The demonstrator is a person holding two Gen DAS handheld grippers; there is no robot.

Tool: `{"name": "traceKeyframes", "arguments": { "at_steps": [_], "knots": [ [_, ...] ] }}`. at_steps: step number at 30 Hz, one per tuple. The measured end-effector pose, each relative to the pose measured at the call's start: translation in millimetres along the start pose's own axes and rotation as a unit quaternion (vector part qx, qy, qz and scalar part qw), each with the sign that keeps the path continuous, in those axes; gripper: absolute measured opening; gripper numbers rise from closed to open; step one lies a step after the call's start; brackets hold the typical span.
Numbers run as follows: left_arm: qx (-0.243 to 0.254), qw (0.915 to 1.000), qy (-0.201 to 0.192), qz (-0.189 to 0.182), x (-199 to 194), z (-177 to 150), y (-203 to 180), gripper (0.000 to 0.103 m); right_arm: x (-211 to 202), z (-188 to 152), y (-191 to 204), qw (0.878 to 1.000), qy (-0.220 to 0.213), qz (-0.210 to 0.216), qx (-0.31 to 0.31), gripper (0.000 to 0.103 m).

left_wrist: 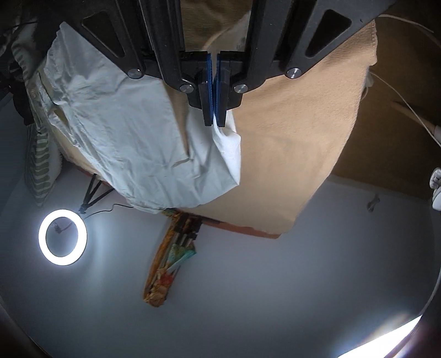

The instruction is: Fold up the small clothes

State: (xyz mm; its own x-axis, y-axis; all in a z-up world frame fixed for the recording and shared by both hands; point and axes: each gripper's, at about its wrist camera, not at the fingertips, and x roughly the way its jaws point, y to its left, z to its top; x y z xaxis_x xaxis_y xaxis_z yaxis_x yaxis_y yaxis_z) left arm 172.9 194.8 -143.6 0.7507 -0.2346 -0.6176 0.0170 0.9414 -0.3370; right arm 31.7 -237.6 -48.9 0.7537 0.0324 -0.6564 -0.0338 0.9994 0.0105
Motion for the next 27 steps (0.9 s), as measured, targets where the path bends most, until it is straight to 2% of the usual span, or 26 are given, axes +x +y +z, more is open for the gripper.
{"name": "traceKeyframes", "arguments": {
  "at_steps": [6,12,16,17,18,19,21,23,27],
  "knots": [
    [0.073,0.9962,-0.008,-0.046,-6,-3,-85,0.000,-2,-5,0,1.000,0.002,0.008,0.004,0.103],
    [0.139,0.9877,0.031,-0.065,24,-32,-146,0.000,2,-11,-5,1.000,0.012,0.013,0.012,0.103],
    [0.158,0.9839,0.053,-0.064,38,-50,-160,0.000,8,-13,-6,1.000,0.019,0.021,0.010,0.103],
    [0.160,0.9829,0.060,-0.068,39,-54,-161,0.006,10,-12,-6,0.999,0.021,0.027,0.007,0.103],
    [0.161,0.9816,0.071,-0.074,41,-57,-165,0.024,12,-11,-5,0.999,0.023,0.031,0.005,0.103],
    [0.162,0.9810,0.073,-0.078,39,-59,-167,0.030,15,-9,-4,0.999,0.024,0.035,0.003,0.103],
    [0.173,0.9782,0.074,-0.089,30,-65,-172,0.034,20,-3,-1,0.998,0.026,0.050,-0.003,0.103],
    [0.176,0.9772,0.071,-0.095,14,-69,-170,0.034,27,5,3,0.997,0.029,0.071,-0.009,0.103],
    [0.128,0.9861,0.047,-0.094,-26,-78,-140,0.034,45,19,22,0.992,0.043,0.114,-0.022,0.103]
  ]
}}
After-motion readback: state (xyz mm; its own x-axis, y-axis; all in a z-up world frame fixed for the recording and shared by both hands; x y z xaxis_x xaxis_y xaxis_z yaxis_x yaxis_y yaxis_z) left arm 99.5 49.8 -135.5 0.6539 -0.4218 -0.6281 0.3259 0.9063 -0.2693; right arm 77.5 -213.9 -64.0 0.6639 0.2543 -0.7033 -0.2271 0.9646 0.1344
